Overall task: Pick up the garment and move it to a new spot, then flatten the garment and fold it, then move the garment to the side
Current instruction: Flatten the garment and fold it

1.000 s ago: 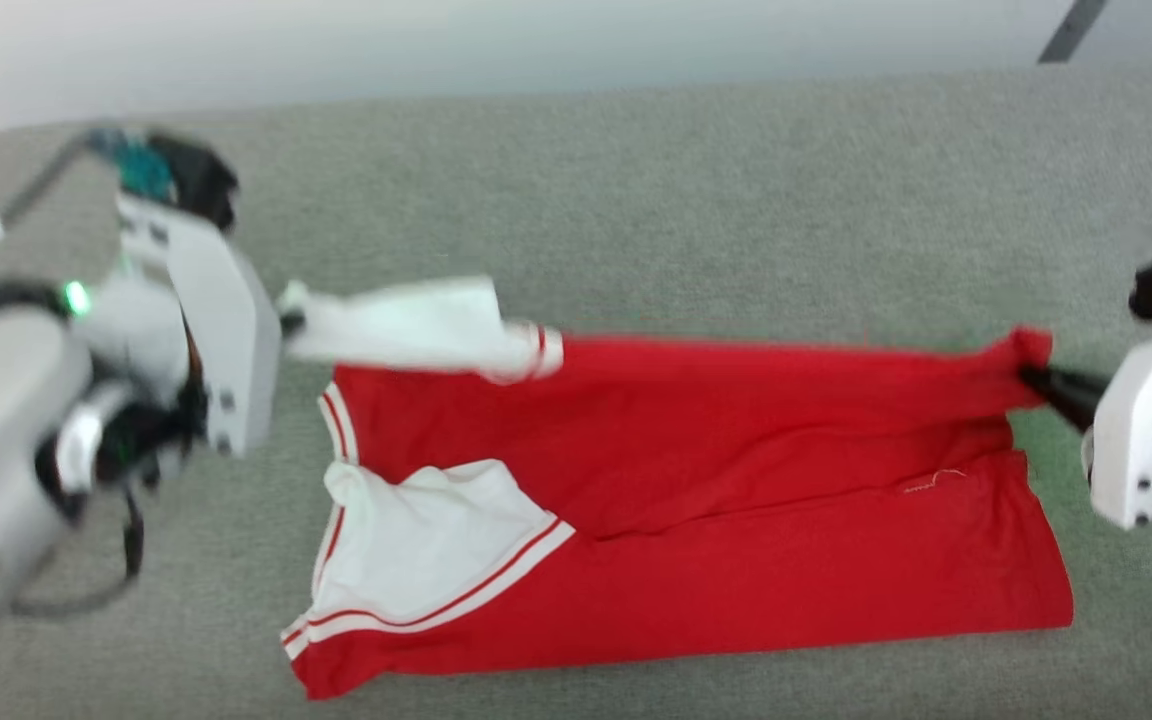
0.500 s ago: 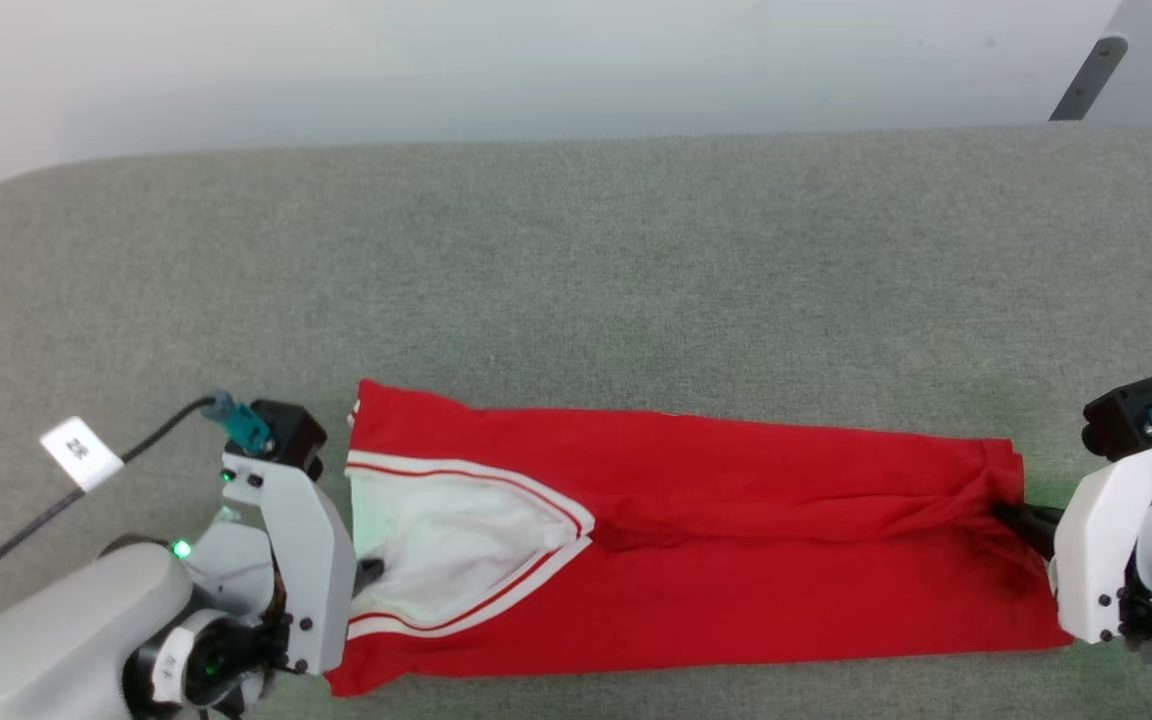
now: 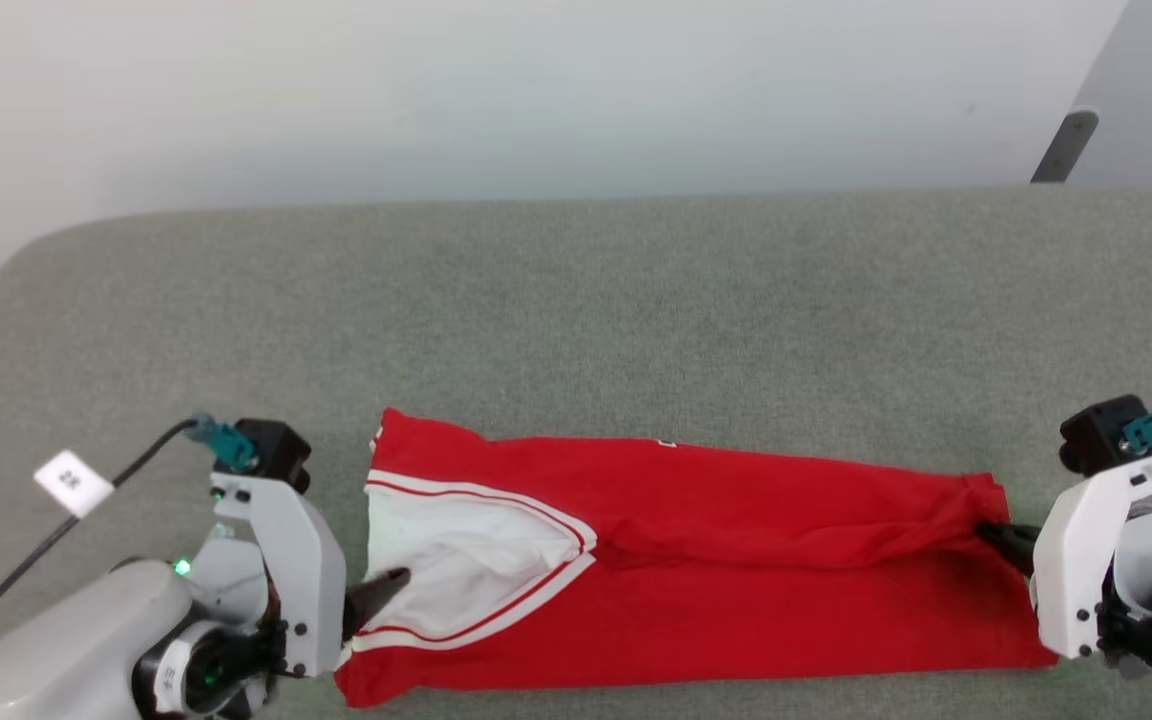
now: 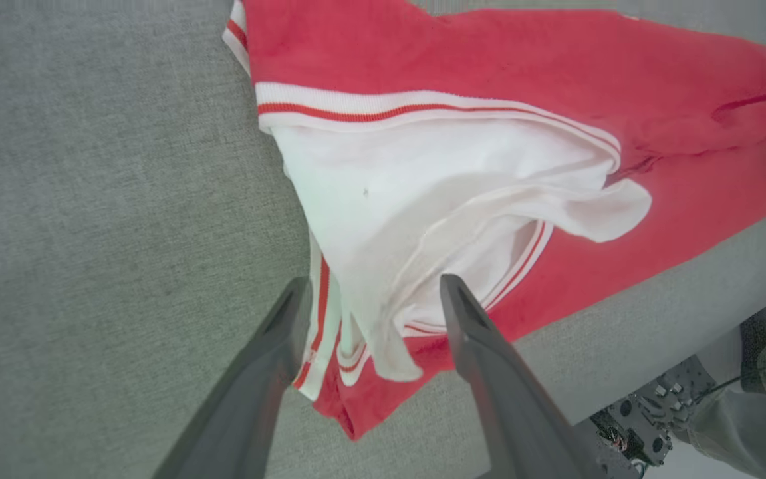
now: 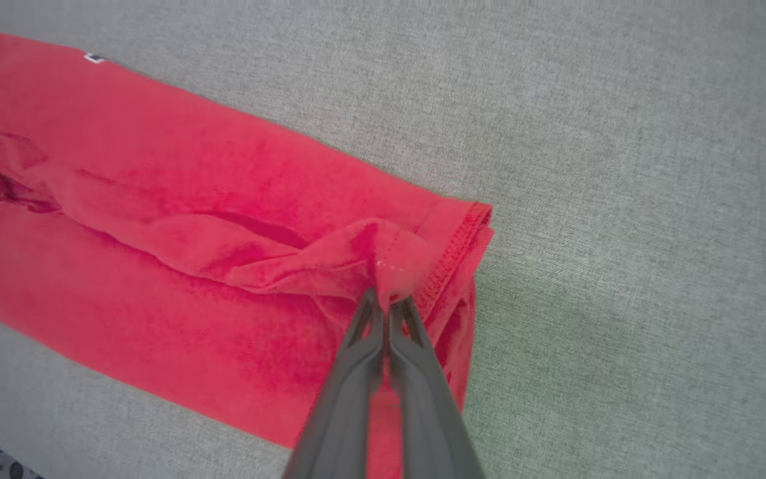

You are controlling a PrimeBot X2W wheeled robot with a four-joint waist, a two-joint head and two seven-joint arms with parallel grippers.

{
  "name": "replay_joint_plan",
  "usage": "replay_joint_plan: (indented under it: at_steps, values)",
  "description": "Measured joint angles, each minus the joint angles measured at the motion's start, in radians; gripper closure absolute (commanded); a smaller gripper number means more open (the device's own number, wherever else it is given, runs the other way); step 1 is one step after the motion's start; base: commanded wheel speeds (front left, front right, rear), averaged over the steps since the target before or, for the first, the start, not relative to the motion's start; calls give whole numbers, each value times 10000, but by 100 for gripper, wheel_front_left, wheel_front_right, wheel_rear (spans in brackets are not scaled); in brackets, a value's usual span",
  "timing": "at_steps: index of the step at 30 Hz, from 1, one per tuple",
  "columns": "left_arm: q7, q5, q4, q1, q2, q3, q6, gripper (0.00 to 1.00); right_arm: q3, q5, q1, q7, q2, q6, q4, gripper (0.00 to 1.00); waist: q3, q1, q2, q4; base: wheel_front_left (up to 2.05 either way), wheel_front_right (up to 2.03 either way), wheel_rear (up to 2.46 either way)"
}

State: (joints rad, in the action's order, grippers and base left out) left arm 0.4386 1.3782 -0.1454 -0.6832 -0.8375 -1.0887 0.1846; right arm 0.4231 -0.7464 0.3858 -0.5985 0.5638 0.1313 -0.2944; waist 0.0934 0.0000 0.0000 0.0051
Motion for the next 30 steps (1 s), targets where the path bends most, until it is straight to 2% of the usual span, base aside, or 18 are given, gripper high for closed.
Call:
replay_joint_plan:
  at_steps: [1,9,18,23,27,30]
  values:
    - [-121,13,33,79,-19,46,-4,0,-23,0,-70,2,-12,0,27,0,-86,0,0,12,0,0,0]
    - [-1569,79,587,815,-380,487,13,0,-527,-109,-461,-178,-86,0,366,0,-781,0,0,144,0,0,0]
    - [-4746,-819,1335,1835,-863,1185,395,0,-1919,-8,-941,-531,-408,0,533,0,-1138,0,0,453,0,0,0]
    - [-6508,-1185,1400,2576,-888,1605,725,0,-2602,420,-1061,-890,-594,0,134,0,-1169,0,0,674,0,0,0]
    - [-6955,-1705,1386,3060,-665,2109,871,0,-3057,815,-1106,-1198,-725,0,-182,0,-1152,0,0,890,0,0,0]
    - [-6987,-2257,1325,3553,-209,3076,1051,0,-3237,1258,-1121,-1425,-725,-2,-376,0,-1109,0,0,1072,0,0,0]
